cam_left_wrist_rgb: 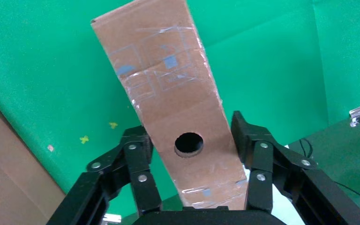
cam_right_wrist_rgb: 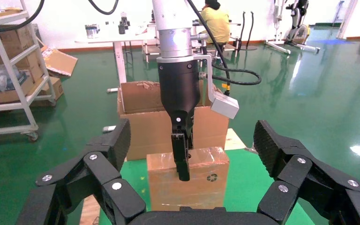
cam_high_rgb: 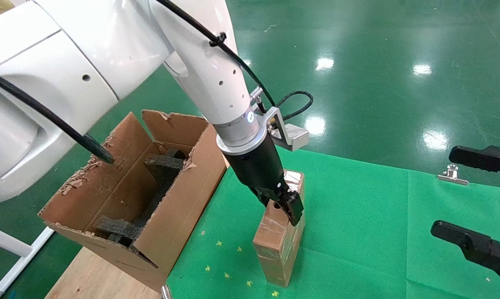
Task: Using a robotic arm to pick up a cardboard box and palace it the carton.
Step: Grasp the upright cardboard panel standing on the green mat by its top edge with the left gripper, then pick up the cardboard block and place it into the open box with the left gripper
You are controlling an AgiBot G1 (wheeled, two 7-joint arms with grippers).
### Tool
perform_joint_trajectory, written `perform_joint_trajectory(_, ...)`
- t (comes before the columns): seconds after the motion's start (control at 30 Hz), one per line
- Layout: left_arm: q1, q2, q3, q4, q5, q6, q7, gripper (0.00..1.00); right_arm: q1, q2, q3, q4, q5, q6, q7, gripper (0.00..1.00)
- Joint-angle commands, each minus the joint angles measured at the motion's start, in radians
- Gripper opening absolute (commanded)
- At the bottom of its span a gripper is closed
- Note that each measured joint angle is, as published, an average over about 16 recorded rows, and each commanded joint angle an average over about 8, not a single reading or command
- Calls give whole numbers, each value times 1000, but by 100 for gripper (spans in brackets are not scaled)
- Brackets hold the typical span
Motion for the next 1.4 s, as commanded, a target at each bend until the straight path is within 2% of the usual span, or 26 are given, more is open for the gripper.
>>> perform_joint_trajectory(0.03,0,0,0,0,0,0,0,0,0,0,0,0,0,0,0,100)
perform_joint_trajectory(0.47,-3,-4,-1,-3,-1,3,3,0,0,0,0,0,0,0,0,100)
perform_joint_trajectory(0.63,-51,-42,-15,-2,-13,13,41,0,0,0,0,0,0,0,0,100)
perform_joint_trajectory(0.83,-191,-132,-39,55,-7,25,157,0,0,0,0,0,0,0,0,100)
perform_joint_trajectory(1.1,-382,-196,-24,263,81,10,355,0,0,0,0,0,0,0,0,100)
perform_joint_trajectory(1.23,-436,-221,-9,380,126,-9,451,0,0,0,0,0,0,0,0,100)
perform_joint_trajectory(1.4,-455,-270,9,511,163,-38,569,0,0,0,0,0,0,0,0,100)
